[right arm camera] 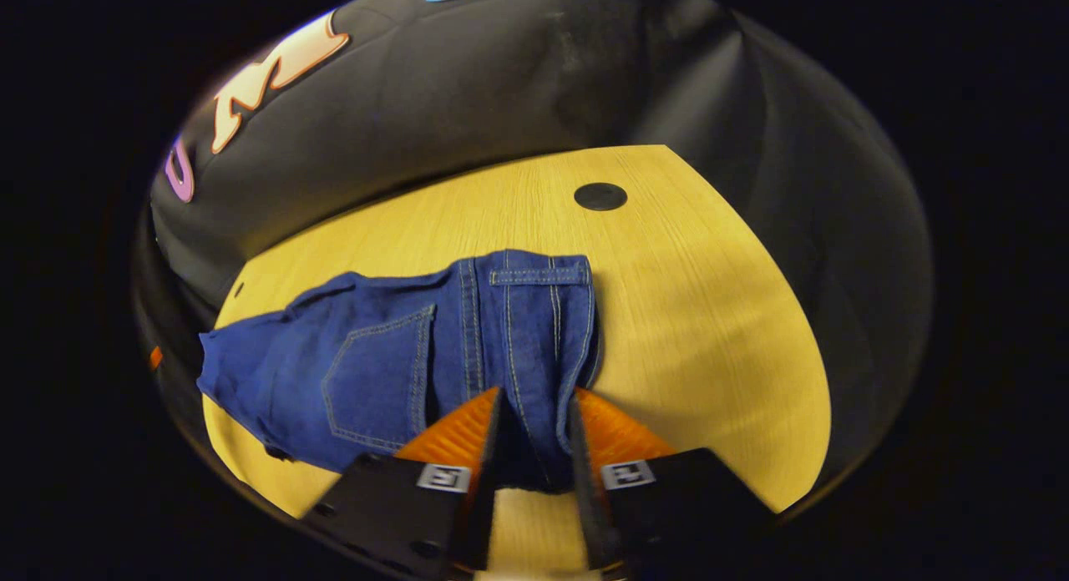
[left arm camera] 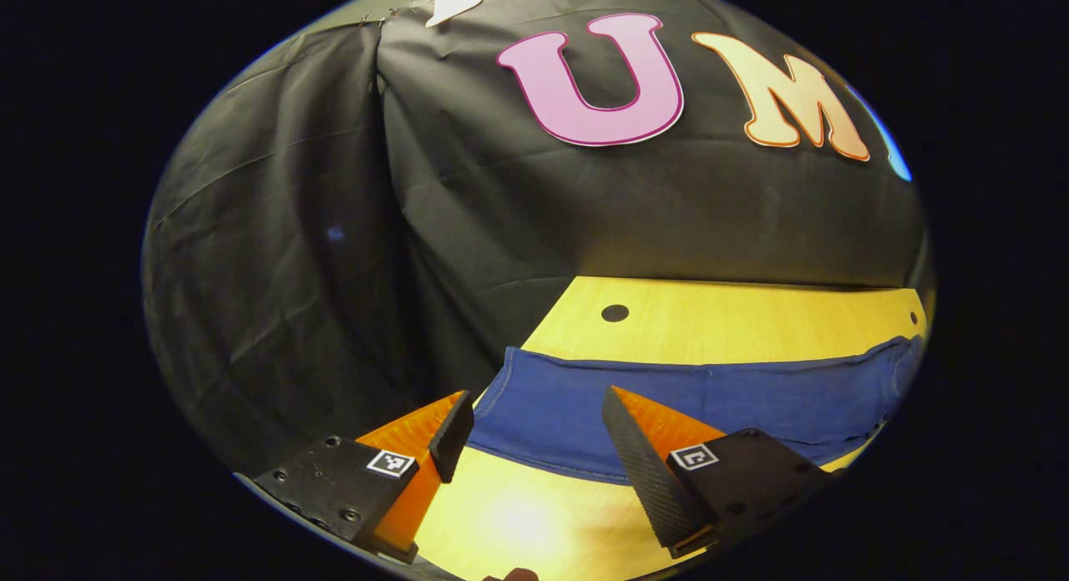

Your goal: Grasp the waist and the cuffs of the jeans and fold them to make the two legs overlap; first hold the waist and fold one-third of the jeans toward the cuffs, then hold the cuffs and fold the remaining one-third in the same direction to finish folding.

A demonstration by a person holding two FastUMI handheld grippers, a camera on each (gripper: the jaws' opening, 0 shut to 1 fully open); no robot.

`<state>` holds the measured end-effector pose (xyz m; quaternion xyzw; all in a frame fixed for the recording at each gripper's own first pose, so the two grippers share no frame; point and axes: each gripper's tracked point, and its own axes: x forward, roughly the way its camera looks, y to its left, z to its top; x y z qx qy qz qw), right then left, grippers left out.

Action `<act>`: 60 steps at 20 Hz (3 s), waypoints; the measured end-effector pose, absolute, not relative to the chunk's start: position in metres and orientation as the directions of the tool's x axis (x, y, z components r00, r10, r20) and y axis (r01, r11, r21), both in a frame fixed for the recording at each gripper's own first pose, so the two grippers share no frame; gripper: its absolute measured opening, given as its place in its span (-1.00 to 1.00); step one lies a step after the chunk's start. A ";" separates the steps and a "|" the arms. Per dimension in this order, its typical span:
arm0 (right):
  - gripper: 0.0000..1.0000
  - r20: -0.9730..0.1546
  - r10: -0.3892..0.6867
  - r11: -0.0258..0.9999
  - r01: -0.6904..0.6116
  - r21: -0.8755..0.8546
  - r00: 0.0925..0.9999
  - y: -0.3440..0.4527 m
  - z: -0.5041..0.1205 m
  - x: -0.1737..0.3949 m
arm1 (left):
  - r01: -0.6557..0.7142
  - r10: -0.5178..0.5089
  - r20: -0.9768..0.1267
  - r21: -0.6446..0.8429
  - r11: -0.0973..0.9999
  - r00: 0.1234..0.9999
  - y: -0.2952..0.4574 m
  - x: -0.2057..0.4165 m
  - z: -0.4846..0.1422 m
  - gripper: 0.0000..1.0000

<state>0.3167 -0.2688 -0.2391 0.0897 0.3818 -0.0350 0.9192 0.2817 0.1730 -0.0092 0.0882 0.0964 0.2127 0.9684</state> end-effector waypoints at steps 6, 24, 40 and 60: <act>-0.87 -0.669 -0.048 0.985 0.148 0.093 0.742 -0.269 -0.231 0.320 | -0.371 0.407 -0.201 0.197 0.908 0.891 0.171 0.283 -0.009 0.91; -0.91 -0.359 -0.241 0.953 0.149 -0.264 0.902 -0.116 -0.009 0.299 | -0.232 0.265 -0.392 0.131 0.964 0.881 0.168 0.280 -0.012 0.92; -0.92 -0.548 0.265 0.962 -0.260 0.089 0.793 0.213 -0.152 0.321 | -0.131 0.126 -0.501 0.025 0.991 0.856 0.162 0.272 -0.016 0.87; 0.96 -0.461 0.332 0.943 -0.269 0.198 0.823 0.182 -0.085 0.275 | -0.087 0.031 -0.411 -0.117 0.989 0.911 0.180 0.272 0.013 -1.00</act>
